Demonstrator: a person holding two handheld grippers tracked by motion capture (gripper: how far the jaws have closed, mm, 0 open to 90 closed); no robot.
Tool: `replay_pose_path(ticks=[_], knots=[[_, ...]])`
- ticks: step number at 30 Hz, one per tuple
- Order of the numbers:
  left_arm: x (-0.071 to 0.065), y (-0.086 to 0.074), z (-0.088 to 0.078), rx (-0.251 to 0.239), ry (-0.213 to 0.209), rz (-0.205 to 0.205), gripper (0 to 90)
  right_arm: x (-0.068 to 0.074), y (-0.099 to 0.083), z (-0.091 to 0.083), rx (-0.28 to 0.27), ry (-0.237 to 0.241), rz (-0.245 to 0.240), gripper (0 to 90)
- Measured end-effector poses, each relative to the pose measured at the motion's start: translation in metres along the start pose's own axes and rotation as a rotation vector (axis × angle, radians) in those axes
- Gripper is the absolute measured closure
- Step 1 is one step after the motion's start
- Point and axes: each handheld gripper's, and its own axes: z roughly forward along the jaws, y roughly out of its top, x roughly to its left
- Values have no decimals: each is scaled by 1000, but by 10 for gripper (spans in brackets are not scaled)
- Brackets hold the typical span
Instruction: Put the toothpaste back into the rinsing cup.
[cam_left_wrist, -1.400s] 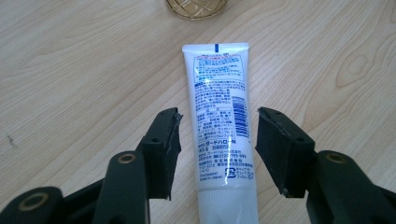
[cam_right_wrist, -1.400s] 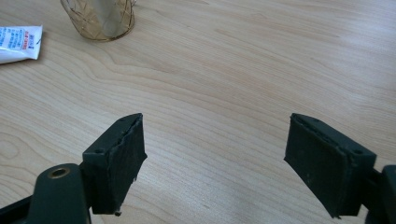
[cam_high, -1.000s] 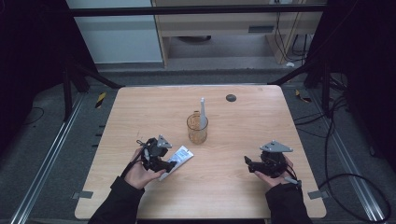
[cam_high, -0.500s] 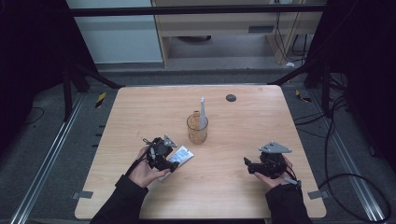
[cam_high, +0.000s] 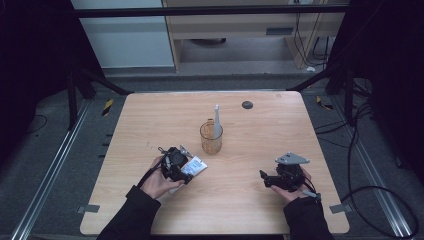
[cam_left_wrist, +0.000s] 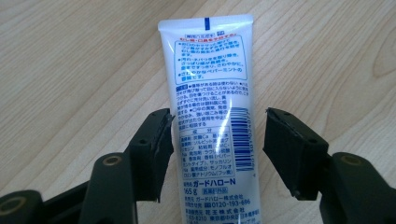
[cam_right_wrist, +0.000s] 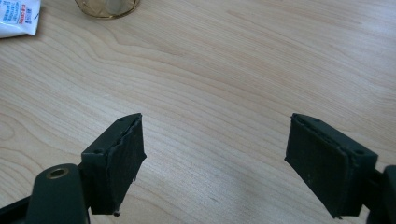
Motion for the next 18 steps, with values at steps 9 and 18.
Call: replay_pose_path(ticks=[9, 18], knots=[[3, 1, 9, 38, -12, -7, 419, 0, 0, 2, 10, 6, -8, 196], [6, 1, 15, 62, -34, -14, 415, 2, 0, 4, 17, 9, -20, 201]])
